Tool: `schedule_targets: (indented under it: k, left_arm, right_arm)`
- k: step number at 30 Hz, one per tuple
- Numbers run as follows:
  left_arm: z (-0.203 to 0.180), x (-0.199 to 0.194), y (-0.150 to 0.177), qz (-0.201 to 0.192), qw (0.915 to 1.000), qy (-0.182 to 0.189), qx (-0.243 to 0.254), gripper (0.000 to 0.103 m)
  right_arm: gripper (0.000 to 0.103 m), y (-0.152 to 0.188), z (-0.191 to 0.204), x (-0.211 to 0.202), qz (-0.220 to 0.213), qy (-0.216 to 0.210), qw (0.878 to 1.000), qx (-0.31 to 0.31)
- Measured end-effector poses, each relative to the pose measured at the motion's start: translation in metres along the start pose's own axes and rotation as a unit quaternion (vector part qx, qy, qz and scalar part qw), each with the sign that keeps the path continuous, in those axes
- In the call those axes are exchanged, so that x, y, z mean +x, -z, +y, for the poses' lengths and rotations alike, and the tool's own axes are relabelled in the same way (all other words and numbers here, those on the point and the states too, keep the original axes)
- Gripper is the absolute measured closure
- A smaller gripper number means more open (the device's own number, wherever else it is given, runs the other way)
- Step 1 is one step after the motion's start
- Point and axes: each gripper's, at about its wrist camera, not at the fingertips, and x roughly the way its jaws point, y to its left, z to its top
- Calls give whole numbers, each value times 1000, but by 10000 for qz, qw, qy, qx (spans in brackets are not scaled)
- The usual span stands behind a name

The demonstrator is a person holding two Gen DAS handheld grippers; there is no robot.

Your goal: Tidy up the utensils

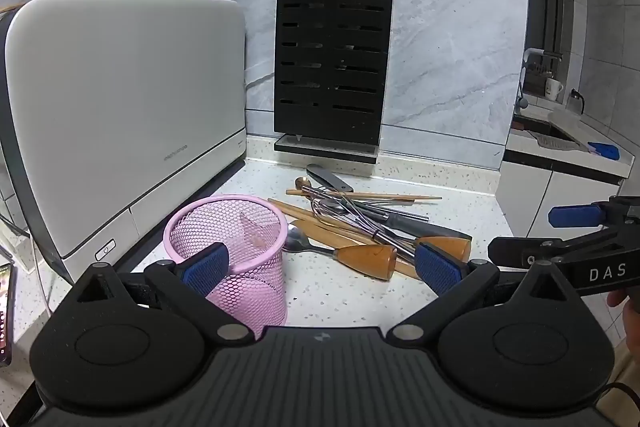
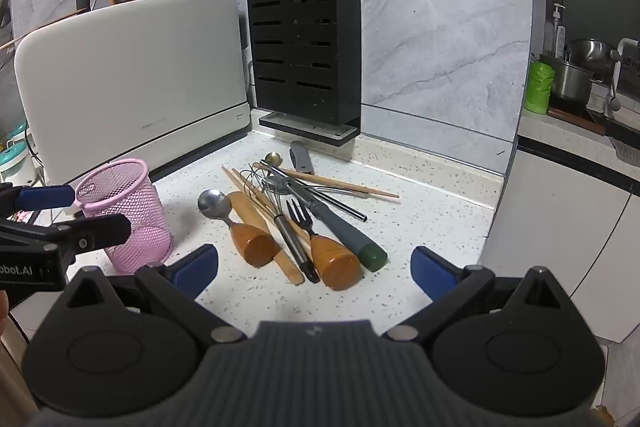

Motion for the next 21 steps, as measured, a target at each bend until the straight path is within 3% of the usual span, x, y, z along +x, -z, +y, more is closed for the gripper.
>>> schedule_targets:
  k: [21]
  left_arm:
    - [0, 0, -1, -8, 10000, -30, 44, 0]
  right_arm:
    - [3, 1, 1, -1, 2, 15, 10000, -24]
